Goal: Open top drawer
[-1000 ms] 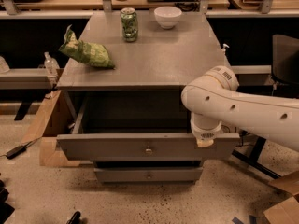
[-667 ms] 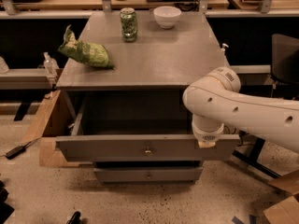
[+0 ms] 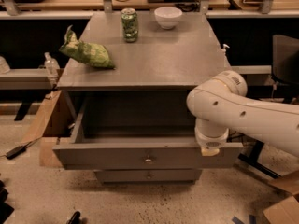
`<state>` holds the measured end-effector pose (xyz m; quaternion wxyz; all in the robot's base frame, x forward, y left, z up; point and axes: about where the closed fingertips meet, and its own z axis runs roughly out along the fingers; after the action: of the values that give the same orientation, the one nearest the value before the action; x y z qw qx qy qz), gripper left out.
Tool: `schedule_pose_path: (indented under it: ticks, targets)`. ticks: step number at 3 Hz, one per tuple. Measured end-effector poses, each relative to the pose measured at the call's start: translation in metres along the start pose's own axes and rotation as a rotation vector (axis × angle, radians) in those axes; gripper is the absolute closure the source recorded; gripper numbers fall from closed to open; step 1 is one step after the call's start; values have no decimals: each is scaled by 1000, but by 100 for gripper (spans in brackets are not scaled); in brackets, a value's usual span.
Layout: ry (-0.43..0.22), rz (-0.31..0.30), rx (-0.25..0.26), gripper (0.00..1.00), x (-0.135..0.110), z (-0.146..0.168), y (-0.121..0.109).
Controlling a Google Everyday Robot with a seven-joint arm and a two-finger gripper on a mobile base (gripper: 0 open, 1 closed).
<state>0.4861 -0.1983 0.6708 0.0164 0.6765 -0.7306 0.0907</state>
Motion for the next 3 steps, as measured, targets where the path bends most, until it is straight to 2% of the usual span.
schedule_pose_path:
  ticks: [2,3]
  targets:
    - [0,0,0,100,1,-4,-1]
    - [-9,4,-35,100,4,-2,22]
